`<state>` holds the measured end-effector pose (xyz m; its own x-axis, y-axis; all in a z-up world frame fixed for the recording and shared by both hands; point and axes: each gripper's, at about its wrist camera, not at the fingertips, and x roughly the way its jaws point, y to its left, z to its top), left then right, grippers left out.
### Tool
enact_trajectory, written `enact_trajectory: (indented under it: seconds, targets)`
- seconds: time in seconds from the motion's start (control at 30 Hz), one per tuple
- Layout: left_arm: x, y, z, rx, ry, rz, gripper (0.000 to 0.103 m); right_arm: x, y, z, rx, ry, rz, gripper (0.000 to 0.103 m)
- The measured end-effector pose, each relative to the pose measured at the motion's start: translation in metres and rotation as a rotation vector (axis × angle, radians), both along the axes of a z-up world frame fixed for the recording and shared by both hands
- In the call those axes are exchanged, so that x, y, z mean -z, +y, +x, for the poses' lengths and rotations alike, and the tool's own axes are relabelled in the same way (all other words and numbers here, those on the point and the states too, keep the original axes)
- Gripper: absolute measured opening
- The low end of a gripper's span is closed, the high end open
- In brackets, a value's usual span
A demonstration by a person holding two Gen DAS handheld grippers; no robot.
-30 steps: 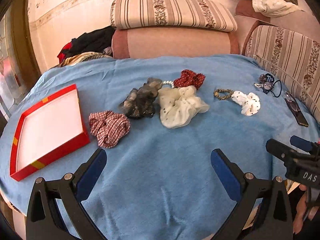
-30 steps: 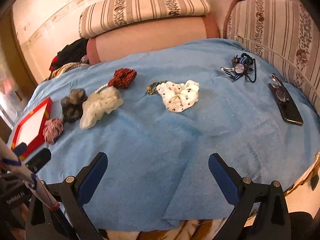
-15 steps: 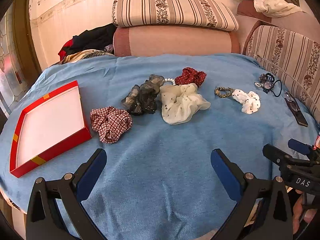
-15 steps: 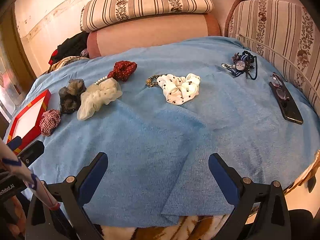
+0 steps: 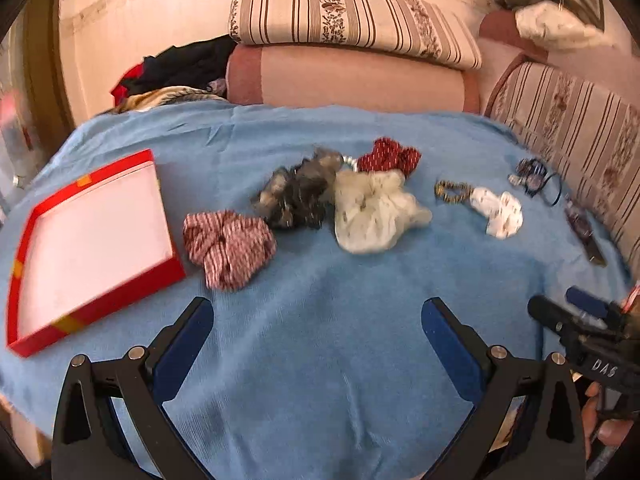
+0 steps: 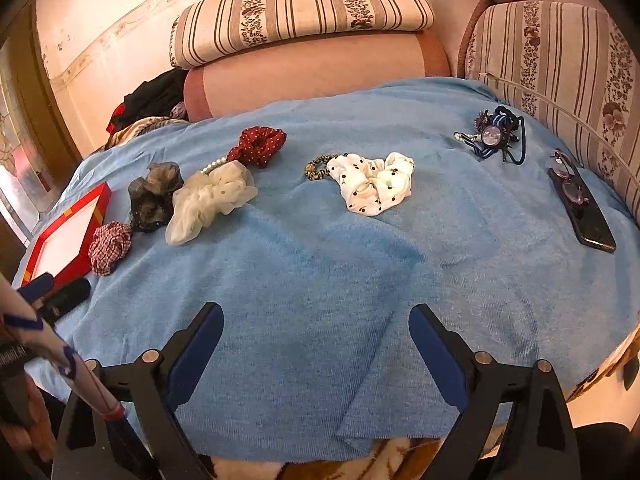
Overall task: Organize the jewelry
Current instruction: 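Reach the left tool to the red-white plaid scrunchie while the right tool reaches the white red-dotted scrunchie, then close the left gripper on the plaid scrunchie while the right gripper closes on the red-dotted scrunchie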
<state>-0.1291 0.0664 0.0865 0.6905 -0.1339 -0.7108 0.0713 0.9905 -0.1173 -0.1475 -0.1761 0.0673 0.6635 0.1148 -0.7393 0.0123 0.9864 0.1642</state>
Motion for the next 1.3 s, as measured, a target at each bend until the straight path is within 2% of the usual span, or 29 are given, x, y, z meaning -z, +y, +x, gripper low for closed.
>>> enact_trajectory:
  seconds: [0.07, 0.1, 0.2, 0.27, 0.37, 0.47, 0.5, 0.57, 0.77, 0.87, 0.93, 0.97, 1.03, 1.13, 1.23, 1.3]
  targets:
    - [-0.01, 0.019, 0.012, 0.0, -0.033, -0.029, 0.102, -0.001, -0.001, 0.003, -0.002, -0.01, 0.012, 0.094]
    - [-0.015, 0.033, 0.017, -0.01, -0.05, -0.055, 0.098, -0.001, -0.001, 0.003, -0.009, -0.017, 0.018, 0.09]
    - [-0.019, 0.071, 0.029, -0.032, -0.055, -0.159, 0.071, -0.002, 0.001, 0.006, -0.03, -0.033, 0.016, 0.089]
    - [-0.015, 0.088, 0.03, -0.033, -0.053, -0.208, 0.07, 0.001, 0.005, 0.011, -0.041, -0.027, 0.019, 0.089]
    - [-0.008, 0.091, 0.026, -0.009, -0.07, -0.221, 0.07, 0.007, 0.011, 0.018, -0.048, -0.008, 0.016, 0.088]
    - [-0.006, 0.073, 0.028, 0.057, -0.079, -0.164, 0.065, 0.01, 0.014, 0.024, -0.051, 0.003, 0.021, 0.088]
    - [-0.004, 0.067, 0.029, 0.077, -0.077, -0.149, 0.06, 0.012, 0.016, 0.026, -0.052, 0.007, 0.02, 0.088]
    - [0.002, 0.056, 0.037, 0.11, -0.054, -0.125, 0.055, 0.014, 0.017, 0.027, -0.056, 0.012, 0.017, 0.088]
    - [0.031, 0.037, 0.069, 0.084, 0.046, -0.024, 0.051, 0.02, 0.011, 0.033, -0.042, 0.025, 0.027, 0.088]
    - [0.05, 0.035, 0.084, 0.034, 0.12, 0.029, 0.043, 0.02, 0.006, 0.035, -0.027, 0.026, 0.039, 0.088]
    - [0.061, 0.037, 0.09, 0.002, 0.16, 0.055, 0.034, 0.019, 0.002, 0.036, -0.014, 0.023, 0.045, 0.088]
    - [0.062, 0.037, 0.092, -0.009, 0.154, 0.067, 0.031, 0.018, -0.001, 0.037, -0.007, 0.021, 0.048, 0.088]
    - [0.06, 0.037, 0.09, -0.014, 0.13, 0.071, 0.008, 0.015, -0.007, 0.04, 0.011, 0.015, 0.052, 0.088]
    - [0.055, 0.034, 0.083, 0.012, 0.09, 0.033, 0.007, 0.004, -0.025, 0.049, 0.055, -0.001, 0.077, 0.088]
    - [0.04, 0.027, 0.073, 0.049, 0.006, 0.011, 0.007, -0.007, -0.043, 0.064, 0.117, -0.015, 0.072, 0.088]
    - [0.03, 0.024, 0.067, 0.071, -0.052, 0.002, 0.007, -0.008, -0.051, 0.079, 0.125, 0.01, 0.056, 0.089]
